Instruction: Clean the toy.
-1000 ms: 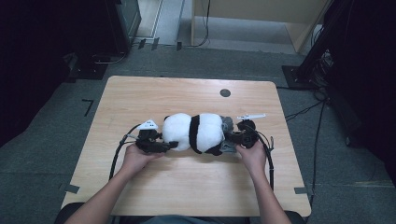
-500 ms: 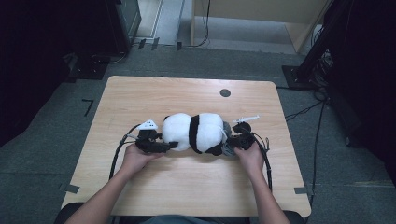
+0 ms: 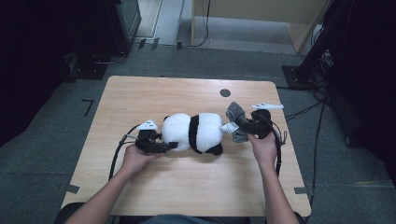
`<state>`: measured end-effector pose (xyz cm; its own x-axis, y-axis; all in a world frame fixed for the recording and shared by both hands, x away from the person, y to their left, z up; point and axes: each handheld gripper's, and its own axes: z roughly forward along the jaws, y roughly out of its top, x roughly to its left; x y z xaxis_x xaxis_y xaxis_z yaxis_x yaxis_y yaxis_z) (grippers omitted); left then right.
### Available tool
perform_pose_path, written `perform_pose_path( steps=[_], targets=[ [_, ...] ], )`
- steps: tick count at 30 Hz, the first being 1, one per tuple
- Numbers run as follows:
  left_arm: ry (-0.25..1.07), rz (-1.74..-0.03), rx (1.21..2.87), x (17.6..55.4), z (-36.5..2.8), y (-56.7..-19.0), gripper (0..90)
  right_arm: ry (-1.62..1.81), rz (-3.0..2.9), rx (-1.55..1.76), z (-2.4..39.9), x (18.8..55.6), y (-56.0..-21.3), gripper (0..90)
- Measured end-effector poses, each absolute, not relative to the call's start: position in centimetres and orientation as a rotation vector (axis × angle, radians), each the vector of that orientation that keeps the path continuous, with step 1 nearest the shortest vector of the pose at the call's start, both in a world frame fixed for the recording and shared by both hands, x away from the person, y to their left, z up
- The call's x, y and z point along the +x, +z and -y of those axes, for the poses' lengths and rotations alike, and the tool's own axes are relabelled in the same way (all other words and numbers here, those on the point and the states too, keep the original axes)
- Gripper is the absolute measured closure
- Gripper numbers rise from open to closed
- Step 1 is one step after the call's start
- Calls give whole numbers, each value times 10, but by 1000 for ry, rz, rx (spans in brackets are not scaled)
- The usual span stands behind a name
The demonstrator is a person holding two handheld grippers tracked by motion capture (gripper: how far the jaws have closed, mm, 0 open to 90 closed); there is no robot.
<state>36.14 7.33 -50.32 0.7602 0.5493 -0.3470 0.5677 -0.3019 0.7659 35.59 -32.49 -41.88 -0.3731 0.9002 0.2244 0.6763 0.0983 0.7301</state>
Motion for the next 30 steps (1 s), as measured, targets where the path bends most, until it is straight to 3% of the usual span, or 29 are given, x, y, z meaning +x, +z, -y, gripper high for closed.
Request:
perform_pose_path(
  steps=[13, 30],
  targets=[
    [-26, -847, 1958, 361, -73, -502, 328, 1195, -2251, 1316, 245, 379, -354, 772],
    [-16, -840, 1963, 362, -73, -501, 328, 1080, -2534, 1130, 121, 402, -372, 764]
  ],
)
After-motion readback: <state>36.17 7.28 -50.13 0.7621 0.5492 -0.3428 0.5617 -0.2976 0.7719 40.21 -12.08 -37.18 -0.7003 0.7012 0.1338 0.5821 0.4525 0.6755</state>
